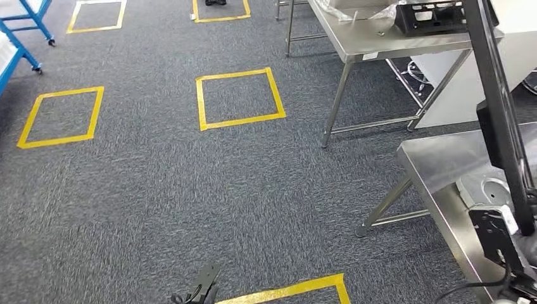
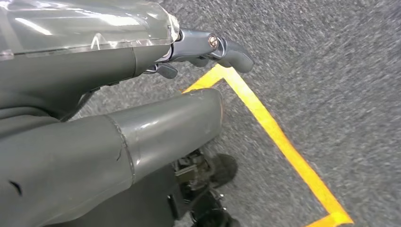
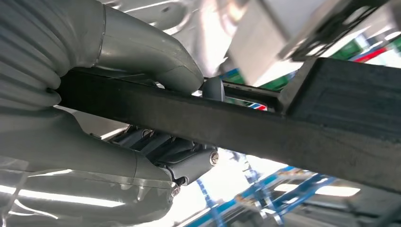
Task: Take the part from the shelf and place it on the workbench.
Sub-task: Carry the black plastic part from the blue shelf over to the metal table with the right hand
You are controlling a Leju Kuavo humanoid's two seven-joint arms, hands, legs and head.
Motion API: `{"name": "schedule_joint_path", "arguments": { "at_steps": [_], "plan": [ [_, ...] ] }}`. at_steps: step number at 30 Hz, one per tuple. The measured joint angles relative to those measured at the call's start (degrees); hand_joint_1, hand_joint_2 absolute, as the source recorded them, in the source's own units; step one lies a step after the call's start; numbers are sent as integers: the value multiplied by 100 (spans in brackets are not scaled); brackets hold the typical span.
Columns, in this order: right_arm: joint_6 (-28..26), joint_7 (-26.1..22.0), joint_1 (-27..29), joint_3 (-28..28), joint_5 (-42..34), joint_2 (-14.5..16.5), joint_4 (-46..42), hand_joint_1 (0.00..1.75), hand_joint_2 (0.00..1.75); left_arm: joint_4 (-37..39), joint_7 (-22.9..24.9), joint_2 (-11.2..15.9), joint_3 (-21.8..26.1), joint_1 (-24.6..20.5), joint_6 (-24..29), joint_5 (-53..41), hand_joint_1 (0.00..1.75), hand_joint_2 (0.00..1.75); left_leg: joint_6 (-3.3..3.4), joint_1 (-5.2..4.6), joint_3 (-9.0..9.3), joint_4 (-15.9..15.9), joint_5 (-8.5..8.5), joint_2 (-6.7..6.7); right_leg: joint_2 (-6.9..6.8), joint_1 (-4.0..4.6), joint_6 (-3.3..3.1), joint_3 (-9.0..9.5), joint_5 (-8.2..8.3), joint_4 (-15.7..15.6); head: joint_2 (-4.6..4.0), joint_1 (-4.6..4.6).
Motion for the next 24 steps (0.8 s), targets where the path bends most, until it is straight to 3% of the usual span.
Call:
{"name": "schedule_joint_path", "arguments": {
  "at_steps": [1, 3, 5, 7, 8, 9, 11, 13, 14, 16, 17, 19, 20, 22, 23, 24],
  "plan": [
    [-11, 25, 32, -65, 8, -28, 3, 175, 175, 0, 1, -2, 1, -5, -3, 1, 0, 0, 42, -7, 15, -37, 23, 66, 15, -20, 39, -8, 6, -9, 0, 2],
    [-34, 46, 72, -196, 8, -81, 17, 175, 175, 0, -2, -7, 2, -20, -9, 3, 0, 0, 120, 1, 60, -141, 76, 212, -224, -6, 91, -100, -118, 167, 0, 25],
    [-55, 49, 81, -288, 6, -111, 43, 175, 175, 0, -5, -7, 3, -18, -13, 10, 0, 0, 158, -12, 89, -197, 93, 370, -589, 10, 127, -397, -450, 777, 0, 51],
    [-61, 52, 112, -347, 4, -117, 76, 175, 175, 0, -6, -3, 4, -5, -20, 24, 0, 0, 169, -35, 94, -198, 78, 531, -717, -8, 157, -710, -681, 1396, 0, 56],
    [-63, 56, 137, -376, 7, -117, 94, 175, 175, 0, -6, -2, 4, -1, -24, 29, 0, 0, 168, -43, 97, -195, 65, 609, -739, -16, 165, -744, -652, 1459, 0, 57],
    [-67, 59, 157, -402, 13, -117, 111, 175, 175, 0, -6, -2, 4, 0, -25, 34, 0, 0, 164, -47, 104, -192, 50, 686, -765, -18, 166, -651, -519, 1284, 0, 57],
    [-78, 61, 177, -441, 40, -118, 130, 175, 175, 0, -6, -2, 4, -5, -23, 37, 0, 0, 137, -57, 138, -185, 13, 825, -936, 2, 139, -218, -166, 500, 0, 57],
    [-103, 62, 180, -472, 85, -121, 134, 175, 175, 0, -10, 2, 5, -12, -15, 39, 0, 0, 86, -81, 180, -184, -28, 931, -1104, 49, 72, 83, 4, -50, 0, 51],
    [-120, 65, 180, -491, 109, -124, 135, 175, 175, 0, -14, 4, 6, -16, -10, 43, 0, 0, 57, -89, 200, -187, -46, 980, -1119, 73, 33, 110, 0, -113, 0, 47],
    [-140, 81, 184, -534, 144, -140, 136, 175, 175, -1, -25, 6, 7, -26, -7, 52, 0, 0, -8, -90, 236, -199, -84, 1083, -998, 74, -38, 113, 10, -131, 0, 42],
    [-145, 91, 190, -556, 158, -150, 135, 175, 175, -1, -30, 7, 8, -31, -7, 54, 0, 0, -40, -82, 242, -160, -130, 1053, -936, 62, -71, 130, 19, -156, 0, 41],
    [-145, 109, 189, -582, 184, -170, 138, 175, 175, -2, -43, 10, 9, -36, -4, 55, 0, 0, -87, -59, 96, 237, -384, 800, -819, 29, -139, 172, 43, -202, 0, 27],
    [-145, 115, 185, -585, 198, -173, 142, 175, 175, -2, -45, 14, 9, -30, -3, 56, 0, 0, -96, -45, -74, 620, -578, 632, -761, 30, -158, 178, 42, -205, 0, 21],
    [-139, 140, 176, -589, 230, -178, 156, 175, 175, -2, -50, 26, 13, -6, 1, 70, 0, 0, -100, -37, -466, 1381, -861, 484, -613, 37, -182, 179, 31, -192, 0, 11],
    [-134, 156, 176, -592, 253, -179, 168, 175, 175, -2, -53, 34, 19, 4, 2, 84, 0, 0, -96, -37, -571, 1535, -848, 467, -532, 41, -186, 181, 25, -183, 0, 10],
    [-125, 174, 176, -599, 277, -183, 184, 175, 175, -2, -58, 40, 25, 10, 2, 98, 0, 0, -86, -37, -565, 1447, -713, 459, -448, 43, -183, 187, 18, -173, 0, 9]
  ]
}}
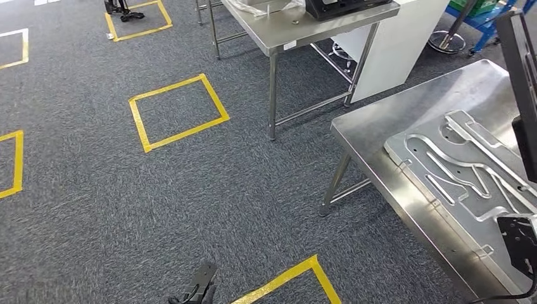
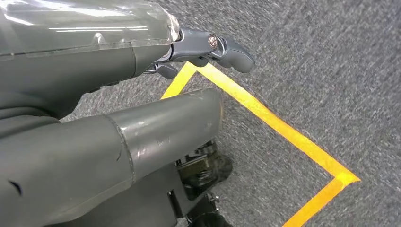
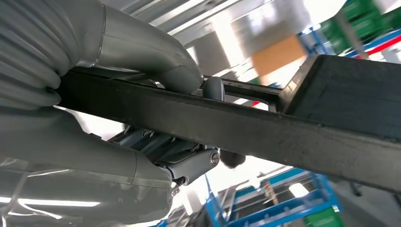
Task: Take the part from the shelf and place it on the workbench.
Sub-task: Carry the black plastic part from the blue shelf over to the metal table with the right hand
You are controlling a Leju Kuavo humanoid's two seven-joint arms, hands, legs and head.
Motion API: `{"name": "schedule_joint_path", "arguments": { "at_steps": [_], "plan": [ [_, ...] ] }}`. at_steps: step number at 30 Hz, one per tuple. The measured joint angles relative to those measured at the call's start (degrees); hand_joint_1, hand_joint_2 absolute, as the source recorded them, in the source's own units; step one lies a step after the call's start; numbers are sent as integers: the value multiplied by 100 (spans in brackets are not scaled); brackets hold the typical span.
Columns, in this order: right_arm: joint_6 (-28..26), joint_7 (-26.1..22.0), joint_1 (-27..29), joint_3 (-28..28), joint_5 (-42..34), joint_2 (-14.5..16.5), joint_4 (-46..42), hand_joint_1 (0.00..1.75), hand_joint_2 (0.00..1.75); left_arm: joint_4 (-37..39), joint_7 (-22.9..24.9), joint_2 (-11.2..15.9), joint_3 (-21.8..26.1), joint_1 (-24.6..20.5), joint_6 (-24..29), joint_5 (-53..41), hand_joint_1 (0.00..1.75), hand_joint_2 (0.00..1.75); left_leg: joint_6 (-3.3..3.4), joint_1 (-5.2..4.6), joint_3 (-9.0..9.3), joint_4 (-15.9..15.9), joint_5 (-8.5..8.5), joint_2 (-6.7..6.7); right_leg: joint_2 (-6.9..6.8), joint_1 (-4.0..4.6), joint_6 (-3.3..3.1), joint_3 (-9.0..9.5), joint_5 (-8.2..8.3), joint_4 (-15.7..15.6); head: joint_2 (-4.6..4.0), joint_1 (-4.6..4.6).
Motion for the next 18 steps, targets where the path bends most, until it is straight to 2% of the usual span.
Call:
{"name": "schedule_joint_path", "arguments": {
  "at_steps": [1, 2, 3, 4, 5, 7, 8, 10, 11, 12, 13, 14, 15, 16, 18],
  "plan": [
    [12, 14, -2, -7, 20, -7, 15, 175, 175, 0, -5, 5, 6, 0, -1, 13, 0, 0, 16, 0, 104, -292, 219, -31, 81, -1, 9, 7, -10, 11, 0, 0],
    [28, 26, -9, -13, 37, -18, 31, 175, 175, 0, -11, 12, 11, -3, -2, 24, 0, 0, 38, 2, 271, -720, 463, -130, 160, -6, 22, 11, -22, 26, 0, -1],
    [49, 38, -23, -17, 51, -31, 48, 175, 175, 0, -16, 20, 15, -7, -3, 36, 0, 0, 55, 8, 428, -1103, 642, -253, 233, -7, 43, 7, -35, 45, 0, 3],
    [68, 49, -42, -19, 62, -43, 66, 175, 175, 0, -20, 28, 18, -11, -5, 45, 0, 0, 70, 11, 542, -1372, 752, -341, 298, -8, 68, -7, -42, 61, 0, 3],
    [87, 59, -60, -19, 79, -55, 85, 175, 175, 0, -23, 37, 22, -14, -5, 54, 0, 0, 86, 5, 602, -1517, 792, -398, 359, -18, 102, -26, -44, 70, 0, 5],
    [113, 75, -77, -19, 124, -81, 115, 175, 175, 0, -32, 46, 32, -23, -4, 60, 0, 0, 136, -12, 624, -1564, 806, -306, 467, -39, 185, -56, -29, 59, 0, -1],
    [124, 80, -71, -20, 152, -97, 126, 175, 175, -1, -38, 49, 37, -30, -2, 61, 0, 0, 174, -13, 637, -1600, 825, -248, 442, -49, 220, -67, -41, 73, 0, 2],
    [146, 80, -85, -19, 204, -128, 141, 175, 175, -3, -54, 52, 49, -42, 3, 63, 0, 0, 241, 6, 672, -1684, 864, -120, 164, -30, 269, -201, -218, 348, 0, 23],
    [157, 79, -94, -14, 226, -135, 151, 175, 175, -5, -58, 56, 55, -42, 5, 63, 0, 0, 261, 3, 682, -1702, 870, -56, -38, -28, 287, -349, -386, 661, 0, 37],
    [168, 79, -109, -8, 239, -139, 163, 175, 175, -6, -61, 61, 60, -35, 7, 64, 0, 0, 273, -4, 685, -1709, 867, 9, -180, -32, 309, -537, -562, 1037, 0, 46],
    [175, 81, -114, -3, 245, -138, 179, 175, 175, -7, -61, 66, 64, -26, 6, 64, 0, 0, 277, -12, 685, -1708, 859, 78, -251, -45, 330, -710, -687, 1378, 0, 47],
    [179, 87, -109, 2, 252, -136, 198, 175, 175, -7, -61, 70, 67, -17, 6, 65, 0, 0, 278, -17, 686, -1705, 847, 147, -283, -57, 344, -812, -716, 1567, 0, 48],
    [181, 94, -106, 3, 263, -136, 217, 175, 175, -7, -61, 73, 70, -11, 6, 65, 0, 0, 273, -20, 692, -1702, 833, 215, -304, -65, 352, -809, -642, 1549, 0, 49],
    [181, 100, -105, 5, 281, -135, 232, 175, 175, -7, -61, 74, 75, -9, 6, 66, 0, 0, 262, -20, 704, -1697, 816, 282, -341, -66, 353, -681, -471, 1294, 0, 49],
    [182, 107, -111, 16, 324, -134, 252, 175, 175, -7, -61, 76, 89, -12, 7, 69, 0, 0, 224, -34, 744, -1685, 772, 409, -556, -35, 323, -256, -119, 495, 0, 48]
  ]
}}
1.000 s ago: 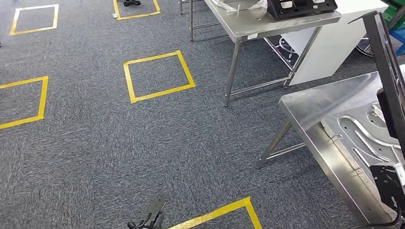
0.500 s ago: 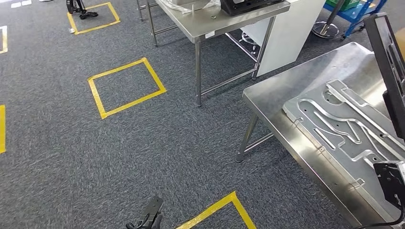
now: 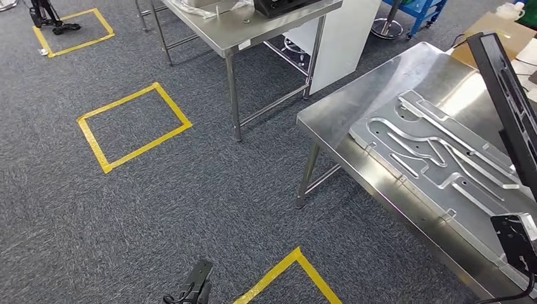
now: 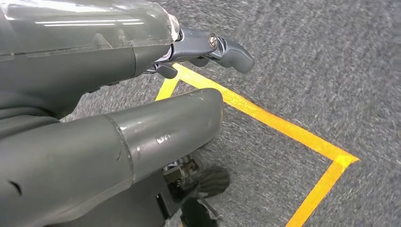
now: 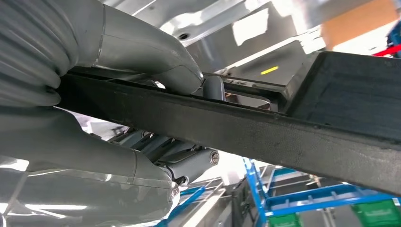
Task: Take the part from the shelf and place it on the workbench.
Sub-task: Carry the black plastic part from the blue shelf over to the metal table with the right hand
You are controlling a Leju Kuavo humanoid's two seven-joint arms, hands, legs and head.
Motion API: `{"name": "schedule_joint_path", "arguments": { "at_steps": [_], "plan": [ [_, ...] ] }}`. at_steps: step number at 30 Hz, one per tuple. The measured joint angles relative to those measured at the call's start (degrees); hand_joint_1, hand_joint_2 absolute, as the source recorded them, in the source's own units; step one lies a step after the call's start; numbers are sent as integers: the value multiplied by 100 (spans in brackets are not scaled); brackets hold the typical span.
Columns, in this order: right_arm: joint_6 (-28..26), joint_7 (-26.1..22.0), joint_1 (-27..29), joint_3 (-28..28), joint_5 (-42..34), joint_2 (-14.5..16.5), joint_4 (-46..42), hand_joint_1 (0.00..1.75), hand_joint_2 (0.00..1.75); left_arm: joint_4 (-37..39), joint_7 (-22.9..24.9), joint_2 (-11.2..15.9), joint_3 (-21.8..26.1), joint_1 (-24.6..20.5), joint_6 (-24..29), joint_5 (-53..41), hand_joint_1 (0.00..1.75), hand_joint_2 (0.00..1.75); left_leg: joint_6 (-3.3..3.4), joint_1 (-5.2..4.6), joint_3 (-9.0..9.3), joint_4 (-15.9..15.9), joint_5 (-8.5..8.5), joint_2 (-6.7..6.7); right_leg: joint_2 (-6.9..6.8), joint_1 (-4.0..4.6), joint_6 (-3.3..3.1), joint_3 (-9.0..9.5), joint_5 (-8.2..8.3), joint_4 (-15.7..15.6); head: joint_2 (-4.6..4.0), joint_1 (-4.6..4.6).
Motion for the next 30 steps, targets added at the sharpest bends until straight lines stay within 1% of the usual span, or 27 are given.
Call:
{"name": "schedule_joint_path", "arguments": {
  "at_steps": [1, 2, 4, 5, 6, 7, 9, 10, 11, 12, 13, 14, 15, 16, 17, 18, 20, 21, 22, 23, 24, 25, 26, 27, 28, 29, 30],
  "plan": [
    [-1, 4, -6, 9, 16, 3, 10, 175, 175, -1, -1, 3, 9, -3, 2, 3, 0, 0, -26, -11, 19, 6, -22, 57, -92, 26, -37, 156, 98, -299, 0, -4],
    [-3, 11, -10, 17, 28, 6, 22, 175, 175, -1, -1, 6, 16, -5, 5, 7, 0, 0, -53, -23, 35, 10, -42, 109, -145, 55, -78, 227, 127, -446, 0, -5],
    [-9, 32, -6, 25, 49, 14, 55, 175, 175, -2, -1, 11, 27, -10, 19, 9, 0, 0, -110, -28, 64, 6, -68, 218, -48, 83, -156, 215, 119, -470, 0, -8],
    [-11, 41, 2, 26, 62, 18, 67, 175, 175, -3, -1, 12, 29, -16, 25, 9, 0, 0, -148, -21, 74, 21, -94, 218, 17, 68, -188, 219, 127, -482, 0, -7],
    [-13, 48, 5, 26, 76, 22, 77, 175, 175, -4, -1, 13, 30, -21, 31, 9, 0, 0, -183, -10, 57, 94, -153, 128, 83, 51, -224, 228, 136, -499, 0, -14],
    [-14, 51, 1, 28, 90, 29, 84, 175, 175, -5, -1, 14, 31, -25, 38, 10, 0, 0, -213, 4, -12, 270, -266, -15, 142, 34, -261, 238, 147, -517, 0, -22],
    [-15, 55, -11, 34, 107, 51, 102, 175, 175, -7, 0, 20, 33, -10, 49, 11, 0, 0, -248, 31, -336, 960, -620, -320, 266, 24, -317, 245, 154, -526, 0, -43],
    [-15, 56, -14, 38, 109, 64, 114, 175, 175, -7, 1, 26, 35, 6, 54, 11, 0, 0, -255, 37, -538, 1355, -777, -375, 336, 30, -330, 243, 152, -520, 0, -47],
    [-15, 57, -13, 40, 110, 76, 128, 175, 175, -7, 2, 33, 37, 23, 57, 12, 0, 0, -259, 39, -696, 1641, -846, -393, 415, 35, -336, 242, 149, -512, 0, -49],
    [-15, 58, -12, 41, 111, 87, 143, 175, 175, -7, 2, 40, 39, 35, 60, 13, 0, 0, -255, 39, -761, 1720, -793, -399, 500, 39, -337, 241, 145, -500, 0, -49],
    [-15, 58, -11, 41, 111, 96, 156, 175, 175, -7, 1, 46, 40, 41, 62, 14, 0, 0, -242, 39, -717, 1563, -628, -412, 586, 41, -335, 242, 139, -487, 0, -50],
    [-15, 59, -11, 42, 112, 105, 166, 175, 175, -7, 0, 50, 40, 41, 63, 18, 0, 0, -220, 39, -577, 1211, -391, -459, 666, 42, -329, 244, 132, -472, 0, -50],
    [-16, 60, -11, 43, 112, 114, 175, 175, 175, -8, -2, 56, 43, 37, 63, 27, 0, 0, -190, 42, -405, 792, -183, -574, 737, 40, -319, 240, 123, -454, 0, -49],
    [-19, 62, -11, 44, 112, 122, 181, 175, 175, -8, -4, 61, 47, 32, 62, 37, 0, 0, -170, 45, -260, 442, -40, -675, 804, 41, -301, 229, 115, -434, 0, -47],
    [-24, 66, -9, 45, 112, 130, 188, 175, 175, -9, -8, 66, 52, 29, 57, 48, 0, 0, -157, 45, -165, 221, 29, -752, 860, 37, -273, 213, 111, -420, 0, -45],
    [-32, 69, -1, 46, 115, 138, 198, 175, 175, -9, -13, 70, 58, 27, 50, 58, 0, 0, -144, 37, -127, 130, 33, -787, 910, 26, -236, 195, 113, -416, 0, -43],
    [-47, 74, 29, 46, 120, 151, 213, 175, 175, -10, -19, 74, 67, 25, 28, 69, 0, 0, -98, 28, -99, 77, 63, -691, 969, 1, -152, 174, 123, -425, 0, -48],
    [-56, 75, 47, 47, 123, 157, 221, 175, 175, -13, -21, 76, 71, 22, 18, 76, 0, 0, -61, 32, -81, 35, 88, -645, 880, -4, -118, 158, 96, -393, 0, -43],
    [-65, 75, 52, 48, 126, 161, 226, 175, 175, -16, -25, 79, 74, 20, 11, 86, 0, 0, -28, 42, -63, -10, 114, -598, 733, -1, -87, 106, 14, -281, 0, -31],
    [-77, 75, 52, 51, 127, 167, 231, 175, 175, -19, -28, 82, 80, 20, 5, 99, 0, 0, -6, 53, -50, -45, 133, -553, 553, -2, -61, 2, -127, -56, 0, -16],
    [-92, 74, 49, 55, 128, 177, 238, 175, 175, -21, -33, 86, 92, 25, 3, 120, 0, 0, 4, 49, -45, -56, 137, -513, 386, -6, -30, -159, -315, 284, 0, 0],
    [-103, 74, 47, 60, 128, 189, 246, 175, 175, -22, -36, 91, 108, 35, -2, 145, 0, 0, 7, 48, -47, -56, 135, -475, 307, -21, 0, -345, -493, 668, 0, 8],
    [-112, 76, 54, 64, 128, 204, 257, 175, 175, -22, -39, 95, 129, 46, -8, 167, 0, 0, 4, 48, -49, -53, 130, -438, 277, -39, 28, -495, -601, 980, 0, 10],
    [-118, 79, 66, 67, 128, 217, 267, 175, 175, -22, -43, 98, 151, 56, -20, 194, 0, 0, -4, 51, -48, -50, 122, -405, 266, -57, 50, -564, -604, 1119, 0, 10],
    [-122, 78, 78, 68, 132, 228, 275, 175, 175, -22, -46, 99, 170, 61, -40, 222, 0, 0, -17, 56, -45, -44, 112, -378, 257, -71, 67, -512, -496, 1024, 0, 11],
    [-131, 72, 88, 69, 145, 236, 280, 175, 175, -22, -42, 99, 189, 61, -71, 253, 0, 0, -35, 61, -38, -35, 100, -356, 239, -84, 78, -345, -310, 710, 0, 12],
    [-143, 60, 92, 71, 169, 240, 282, 175, 175, -22, -20, 99, 208, 58, -104, 284, 0, 0, -59, 63, -31, -23, 83, -337, 198, -93, 80, -120, -135, 275, 0, 13]
  ]
}}
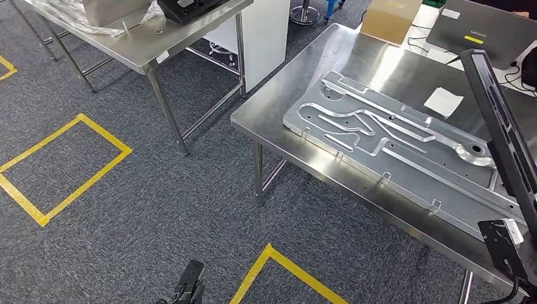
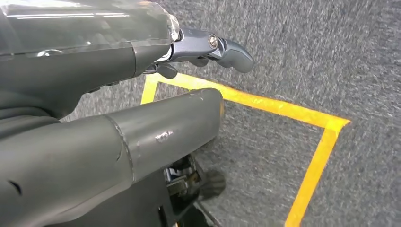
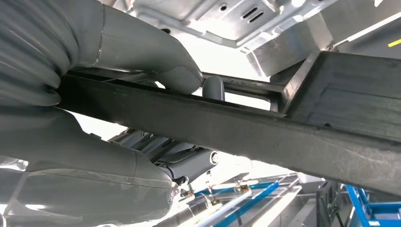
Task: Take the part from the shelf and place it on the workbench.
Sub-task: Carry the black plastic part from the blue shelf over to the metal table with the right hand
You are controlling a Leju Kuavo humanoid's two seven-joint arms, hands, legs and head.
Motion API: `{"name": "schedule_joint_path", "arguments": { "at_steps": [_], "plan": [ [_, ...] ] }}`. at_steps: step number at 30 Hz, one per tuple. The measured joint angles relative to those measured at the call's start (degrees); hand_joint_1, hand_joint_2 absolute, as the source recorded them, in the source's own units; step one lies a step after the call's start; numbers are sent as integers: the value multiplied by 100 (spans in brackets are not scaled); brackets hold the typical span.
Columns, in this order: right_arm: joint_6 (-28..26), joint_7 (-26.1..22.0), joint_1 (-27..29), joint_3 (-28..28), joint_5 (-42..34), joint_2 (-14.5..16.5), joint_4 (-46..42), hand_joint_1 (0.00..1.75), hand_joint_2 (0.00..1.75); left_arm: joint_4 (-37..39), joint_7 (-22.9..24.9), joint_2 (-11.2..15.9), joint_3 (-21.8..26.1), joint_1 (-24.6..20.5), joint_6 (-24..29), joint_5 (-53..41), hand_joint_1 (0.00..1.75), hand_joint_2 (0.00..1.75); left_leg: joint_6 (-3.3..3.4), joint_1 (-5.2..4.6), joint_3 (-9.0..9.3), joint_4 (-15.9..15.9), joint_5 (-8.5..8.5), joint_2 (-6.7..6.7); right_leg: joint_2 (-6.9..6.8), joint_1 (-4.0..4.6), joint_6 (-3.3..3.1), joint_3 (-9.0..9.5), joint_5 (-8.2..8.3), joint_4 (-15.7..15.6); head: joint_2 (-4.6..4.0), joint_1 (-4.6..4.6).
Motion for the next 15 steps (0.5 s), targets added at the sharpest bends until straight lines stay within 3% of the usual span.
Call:
{"name": "schedule_joint_path", "arguments": {
  "at_steps": [2, 3, 6, 10, 15],
  "plan": [
    [-24, -21, -11, 20, 62, 12, 13, 175, 175, 0, 106, 1, 42, -10, -66, 38, 0, 0, -58, -25, 1, 31, -33, 27, -57, 23, -50, 328, 200, -620, 0, -3],
    [-31, -20, -22, 39, 98, 22, 25, 175, 175, 0, 171, 3, 62, -10, -96, 43, 0, 0, -54, -45, -3, 47, -52, 36, -66, 29, -81, 383, 215, -736, 0, -7],
    [-33, -2, -94, 133, 197, 51, 90, 175, 175, 0, 285, 14, 115, -7, -220, 77, 0, 0, 16, -59, -7, 54, -70, 50, -25, 44, -137, 375, 224, -737, 0, -27],
    [-32, 1, -208, 270, 280, 58, 194, 175, 175, 0, 339, 16, 154, -6, -338, 125, 0, 0, -15, -36, 6, 35, -62, 54, -20, 71, -187, 374, 214, -734, 0, -33],
    [-38, 30, -253, 425, 385, 87, 299, 175, 175, 0, 374, 24, 183, -1, -269, 89, 0, 0, -11, -37, 1, 42, -76, 53, -25, 69, -190, 373, 211, -724, 0, -40]
  ]
}}
